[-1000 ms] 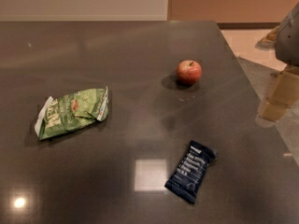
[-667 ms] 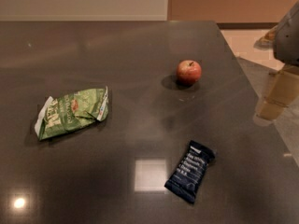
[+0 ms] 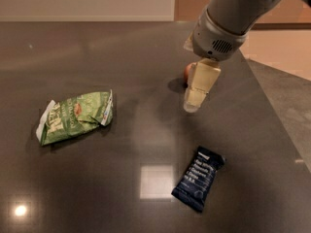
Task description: Move green jalapeno chip bag near apple
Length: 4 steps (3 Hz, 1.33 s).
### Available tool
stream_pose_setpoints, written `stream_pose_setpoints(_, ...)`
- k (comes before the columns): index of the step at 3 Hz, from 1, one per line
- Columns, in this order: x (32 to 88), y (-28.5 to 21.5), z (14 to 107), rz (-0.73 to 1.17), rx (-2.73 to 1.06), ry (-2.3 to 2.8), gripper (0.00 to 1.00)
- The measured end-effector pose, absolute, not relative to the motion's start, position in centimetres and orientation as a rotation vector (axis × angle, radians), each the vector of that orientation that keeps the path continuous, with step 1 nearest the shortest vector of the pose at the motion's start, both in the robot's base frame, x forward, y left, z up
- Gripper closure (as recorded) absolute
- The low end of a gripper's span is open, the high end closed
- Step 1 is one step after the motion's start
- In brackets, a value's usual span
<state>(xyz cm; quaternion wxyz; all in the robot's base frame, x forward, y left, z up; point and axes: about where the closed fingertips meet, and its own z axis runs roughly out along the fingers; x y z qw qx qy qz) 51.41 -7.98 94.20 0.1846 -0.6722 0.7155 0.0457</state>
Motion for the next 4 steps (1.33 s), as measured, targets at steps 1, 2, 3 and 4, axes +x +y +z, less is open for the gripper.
stream_pose_setpoints(1,53.5,-3.5,92.8,0.194,-1.948,1.952,0.00)
stream_pose_setpoints(2,54.5,0.9,90.9,0.252,-2.016,1.906,0.00)
stream_pose_setpoints(3,54.4,5.3,89.2,0.276,-2.094,1.853,0.00)
stream_pose_setpoints(4,54.5,9.1,87.5,0.286,-2.168,1.820,0.00)
